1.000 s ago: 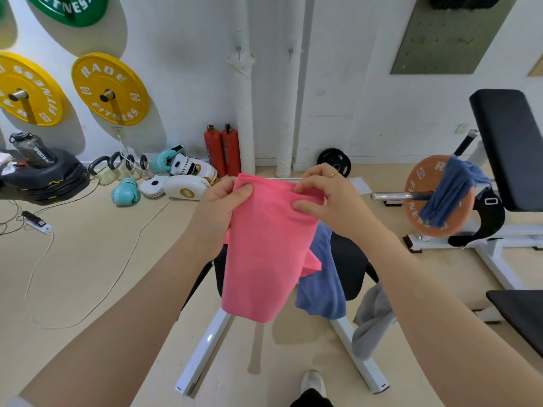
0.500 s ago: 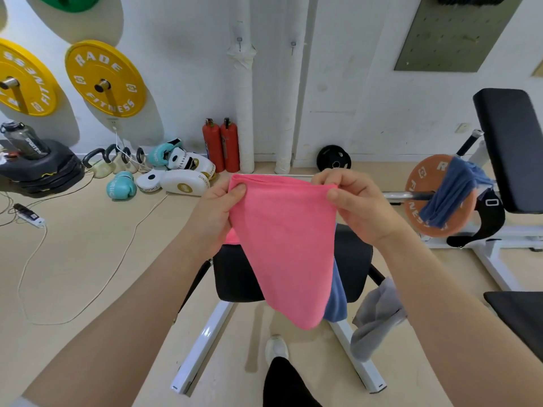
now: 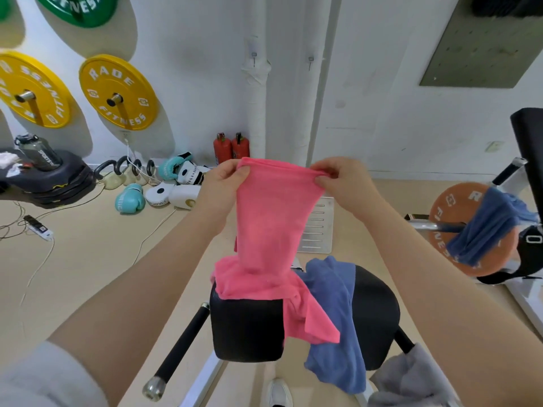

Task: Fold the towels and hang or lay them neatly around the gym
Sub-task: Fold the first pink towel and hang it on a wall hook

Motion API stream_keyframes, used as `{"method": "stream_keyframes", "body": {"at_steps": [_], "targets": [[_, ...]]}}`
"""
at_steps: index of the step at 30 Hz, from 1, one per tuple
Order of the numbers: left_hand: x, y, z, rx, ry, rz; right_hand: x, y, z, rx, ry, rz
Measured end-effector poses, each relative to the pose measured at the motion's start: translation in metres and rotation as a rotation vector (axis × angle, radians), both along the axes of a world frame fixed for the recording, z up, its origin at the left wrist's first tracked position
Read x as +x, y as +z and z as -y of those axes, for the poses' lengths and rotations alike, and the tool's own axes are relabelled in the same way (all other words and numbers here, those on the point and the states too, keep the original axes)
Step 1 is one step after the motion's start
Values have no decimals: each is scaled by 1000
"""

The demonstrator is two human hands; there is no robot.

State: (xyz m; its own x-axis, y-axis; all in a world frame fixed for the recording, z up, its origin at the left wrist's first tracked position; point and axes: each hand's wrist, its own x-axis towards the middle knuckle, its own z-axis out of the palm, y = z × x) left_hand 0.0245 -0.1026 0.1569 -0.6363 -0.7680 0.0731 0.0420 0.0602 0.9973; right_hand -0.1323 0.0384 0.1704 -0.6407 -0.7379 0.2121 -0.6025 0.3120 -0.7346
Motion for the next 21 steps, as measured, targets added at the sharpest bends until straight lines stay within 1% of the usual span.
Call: {"method": "stream_keyframes", "body": {"at_steps": [3,5,9,11,13,16,18,21], "targets": [[-7,7,14,-63,-11,-45,-8,7,11,-73,-5,139],[-3,-2,14,-86,-17,-8,-7,0,13,-6,67,223],[22,-48,6,-69,-115,186,11,-38,2,329,264,231],[40,-71,-7,-97,-191,314,27,-60,-10,452,343,254],[61,-91,-24,-111,-286,434,44,-81,-26,534,404,279],[98,-126,-44,-62,-434,589,75,-111,-53,656,449,393],[119,-143,-57,-50,-454,637,97,-127,-70,700,439,423],[140,-157,-76,-155,-426,701,123,-145,-90,735,420,491]]}}
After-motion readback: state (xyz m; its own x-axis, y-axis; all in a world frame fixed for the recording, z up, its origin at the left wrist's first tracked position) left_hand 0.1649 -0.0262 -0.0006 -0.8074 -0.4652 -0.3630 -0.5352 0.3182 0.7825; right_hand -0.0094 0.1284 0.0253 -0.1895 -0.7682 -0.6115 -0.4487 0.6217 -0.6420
